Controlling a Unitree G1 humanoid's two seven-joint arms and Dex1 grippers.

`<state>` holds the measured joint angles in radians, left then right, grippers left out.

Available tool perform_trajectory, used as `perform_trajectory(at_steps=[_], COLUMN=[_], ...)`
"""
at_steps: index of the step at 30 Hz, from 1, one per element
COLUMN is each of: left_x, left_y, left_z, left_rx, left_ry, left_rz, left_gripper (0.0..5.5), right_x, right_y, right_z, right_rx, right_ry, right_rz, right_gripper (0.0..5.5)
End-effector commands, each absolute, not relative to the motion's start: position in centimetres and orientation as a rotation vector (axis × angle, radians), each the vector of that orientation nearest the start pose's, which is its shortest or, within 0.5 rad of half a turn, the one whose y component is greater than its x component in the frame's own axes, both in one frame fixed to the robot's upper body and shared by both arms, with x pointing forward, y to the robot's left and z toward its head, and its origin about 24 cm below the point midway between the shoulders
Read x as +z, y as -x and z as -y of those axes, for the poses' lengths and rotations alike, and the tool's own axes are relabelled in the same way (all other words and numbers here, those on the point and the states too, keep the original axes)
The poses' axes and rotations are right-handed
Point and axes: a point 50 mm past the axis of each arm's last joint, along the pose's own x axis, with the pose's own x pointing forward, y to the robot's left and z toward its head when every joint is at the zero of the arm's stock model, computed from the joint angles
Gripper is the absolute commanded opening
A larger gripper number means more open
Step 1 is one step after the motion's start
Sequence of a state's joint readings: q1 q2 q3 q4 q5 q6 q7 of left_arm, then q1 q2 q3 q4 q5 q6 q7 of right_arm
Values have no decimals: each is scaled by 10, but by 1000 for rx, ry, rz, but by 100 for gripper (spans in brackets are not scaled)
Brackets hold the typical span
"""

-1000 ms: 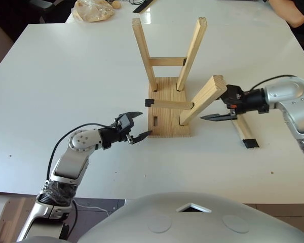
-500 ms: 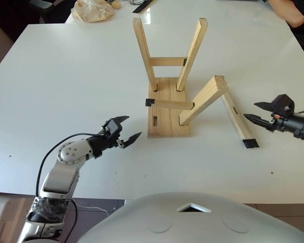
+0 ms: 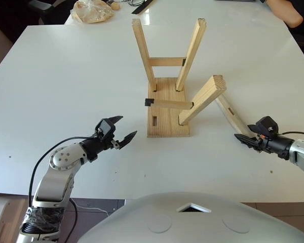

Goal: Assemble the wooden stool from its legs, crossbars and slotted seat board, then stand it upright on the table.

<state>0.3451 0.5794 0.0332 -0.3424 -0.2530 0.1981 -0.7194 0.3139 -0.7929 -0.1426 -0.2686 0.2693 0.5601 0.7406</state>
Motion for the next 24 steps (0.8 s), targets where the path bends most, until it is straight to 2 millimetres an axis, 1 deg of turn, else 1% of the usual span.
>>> perform_trajectory(at_steps=[1,4,6,8,10,11,12,14,15,17,19,21,22,24], left_x=[62,84,107,133,162,173,183,204,211,226,244,261,269,278], left_y=[-179,-190,-200,-209,-221,-226,-231,-237,-239,-240,-237,-233,-232,-230], left_z=[-217,-232,-249,-261,-264,-261,-257,-236,-225,-197,-166,-144,-136,-126], left_rx=[-701,-585,-471,-390,-335,-331,-339,-422,-473,-618,-805,-951,-1017,-1115], left_ry=[-216,-187,-151,-130,-125,-131,-135,-137,-120,-76,-8,59,101,169], left_rz=[-283,-212,-137,-65,-7,6,22,81,102,154,225,281,304,328], left_gripper=[410,410,410,410,410,410,410,410,410,410,410,410,410,410], right_x=[46,49,51,54,59,63,68,88,100,134,177,210,225,247], right_y=[-172,-173,-175,-178,-184,-188,-193,-209,-216,-232,-243,-244,-244,-243], right_z=[274,273,276,279,283,285,286,285,284,276,263,250,242,227], right_rx=[569,583,579,572,555,543,534,542,551,598,697,828,909,1061], right_ry=[300,300,308,311,311,303,291,236,200,92,-41,-125,-154,-188], right_rz=[-732,-713,-707,-698,-672,-649,-618,-497,-432,-242,-33,99,147,202], right_gripper=[265,210,204,204,204,204,204,204,204,204,204,204,204,204])
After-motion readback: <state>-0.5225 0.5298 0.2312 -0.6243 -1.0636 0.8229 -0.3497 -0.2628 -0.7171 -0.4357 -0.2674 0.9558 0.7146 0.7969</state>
